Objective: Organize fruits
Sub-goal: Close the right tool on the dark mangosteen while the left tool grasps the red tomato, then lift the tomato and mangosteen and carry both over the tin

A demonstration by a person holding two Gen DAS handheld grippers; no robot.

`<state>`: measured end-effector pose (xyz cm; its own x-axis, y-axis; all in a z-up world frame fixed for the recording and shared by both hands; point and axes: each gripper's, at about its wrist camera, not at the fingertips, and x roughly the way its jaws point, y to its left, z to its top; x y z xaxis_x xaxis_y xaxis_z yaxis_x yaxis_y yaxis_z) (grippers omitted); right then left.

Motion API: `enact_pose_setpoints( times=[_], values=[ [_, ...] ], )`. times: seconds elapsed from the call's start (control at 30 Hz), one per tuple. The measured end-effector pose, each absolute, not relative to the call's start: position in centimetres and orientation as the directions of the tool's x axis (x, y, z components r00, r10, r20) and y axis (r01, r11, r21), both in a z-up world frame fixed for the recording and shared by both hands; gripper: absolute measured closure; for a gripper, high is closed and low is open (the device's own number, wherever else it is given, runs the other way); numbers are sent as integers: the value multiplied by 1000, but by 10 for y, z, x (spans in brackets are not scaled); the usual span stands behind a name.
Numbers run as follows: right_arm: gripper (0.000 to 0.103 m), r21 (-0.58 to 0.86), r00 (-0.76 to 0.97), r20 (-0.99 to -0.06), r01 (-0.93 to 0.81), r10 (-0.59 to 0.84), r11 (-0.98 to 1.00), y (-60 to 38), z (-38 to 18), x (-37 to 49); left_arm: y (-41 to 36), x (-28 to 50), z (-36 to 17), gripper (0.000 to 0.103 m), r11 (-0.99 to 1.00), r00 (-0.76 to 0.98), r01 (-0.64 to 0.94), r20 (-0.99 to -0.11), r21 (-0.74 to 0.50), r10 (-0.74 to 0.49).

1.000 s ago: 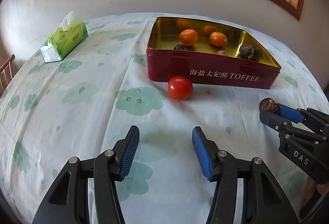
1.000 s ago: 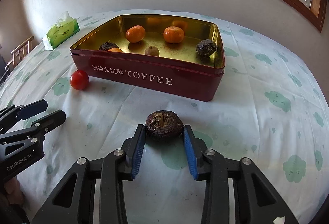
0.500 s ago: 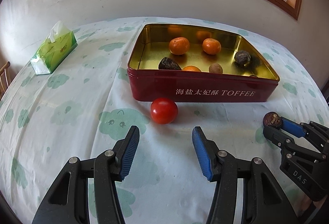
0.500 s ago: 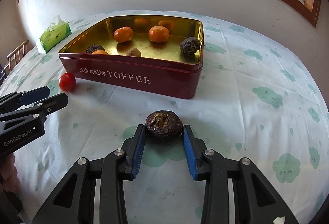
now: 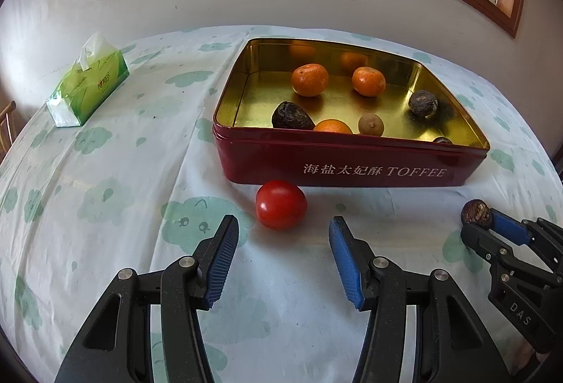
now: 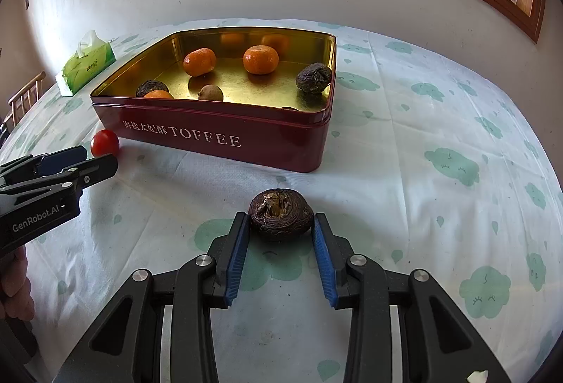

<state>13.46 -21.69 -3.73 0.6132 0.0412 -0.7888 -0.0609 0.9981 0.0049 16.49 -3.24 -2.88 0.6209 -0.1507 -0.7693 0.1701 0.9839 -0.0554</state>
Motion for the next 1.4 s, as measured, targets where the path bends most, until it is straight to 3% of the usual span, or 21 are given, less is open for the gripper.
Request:
enact_pose_setpoints(
  times=[0.37, 0.63, 1.4],
  values=[
    [69, 3, 613, -789, -61, 40, 998, -217, -37, 135, -35, 177, -36, 49, 987, 612, 159, -782, -27, -120],
    [69, 4, 613, -789, -61, 40, 998, -217, -37, 135, -35, 175, -35, 71, 985, 622, 170, -772, -26, -128],
    [69, 3, 613, -789, -61, 40, 998, -217, -37, 135, -36, 147, -35, 72, 985, 629, 174, -770, 1, -110]
  ],
)
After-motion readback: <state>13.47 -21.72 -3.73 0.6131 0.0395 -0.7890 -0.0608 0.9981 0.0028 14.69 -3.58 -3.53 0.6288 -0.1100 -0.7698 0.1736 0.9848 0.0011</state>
